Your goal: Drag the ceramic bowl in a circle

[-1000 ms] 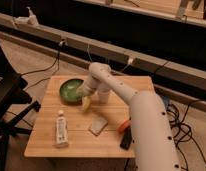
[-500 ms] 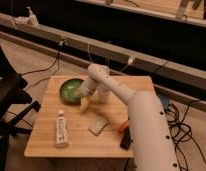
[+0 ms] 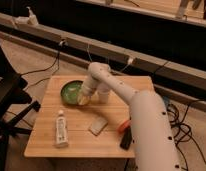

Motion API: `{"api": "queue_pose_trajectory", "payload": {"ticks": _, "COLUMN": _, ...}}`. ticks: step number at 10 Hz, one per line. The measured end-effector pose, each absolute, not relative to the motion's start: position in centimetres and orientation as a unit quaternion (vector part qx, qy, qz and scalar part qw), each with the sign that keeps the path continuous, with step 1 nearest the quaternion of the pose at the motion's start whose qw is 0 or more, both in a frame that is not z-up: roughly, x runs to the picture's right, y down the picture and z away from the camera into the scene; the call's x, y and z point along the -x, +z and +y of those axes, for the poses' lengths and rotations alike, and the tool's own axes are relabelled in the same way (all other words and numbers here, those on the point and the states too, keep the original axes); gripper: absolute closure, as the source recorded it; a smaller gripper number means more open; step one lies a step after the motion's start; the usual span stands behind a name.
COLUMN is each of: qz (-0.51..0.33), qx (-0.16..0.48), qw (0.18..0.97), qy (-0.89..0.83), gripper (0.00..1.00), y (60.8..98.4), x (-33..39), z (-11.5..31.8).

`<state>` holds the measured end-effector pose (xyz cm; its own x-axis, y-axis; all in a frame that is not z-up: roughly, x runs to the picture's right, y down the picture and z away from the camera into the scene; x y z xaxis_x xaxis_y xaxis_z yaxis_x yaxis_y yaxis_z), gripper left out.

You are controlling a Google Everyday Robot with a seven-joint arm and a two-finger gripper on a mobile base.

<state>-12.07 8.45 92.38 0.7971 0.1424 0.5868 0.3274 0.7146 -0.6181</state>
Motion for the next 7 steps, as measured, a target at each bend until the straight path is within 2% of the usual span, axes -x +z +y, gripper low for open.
{"api": "queue_pose_trajectory", "payload": {"ticks": 3, "qz": -0.313, "qx": 0.363, "qw": 0.876, "qy": -0.055, "gripper": 1.00, "y": 92.3, "x": 12.3, "z": 8.4}}
{"api": "queue_pose_trajectory", "payload": {"ticks": 7, "qz": -0.318, "qx": 0.329, "qw": 0.886, "qy": -0.069, "gripper": 1.00, "y": 89.2, "x": 13.1, "z": 6.2}}
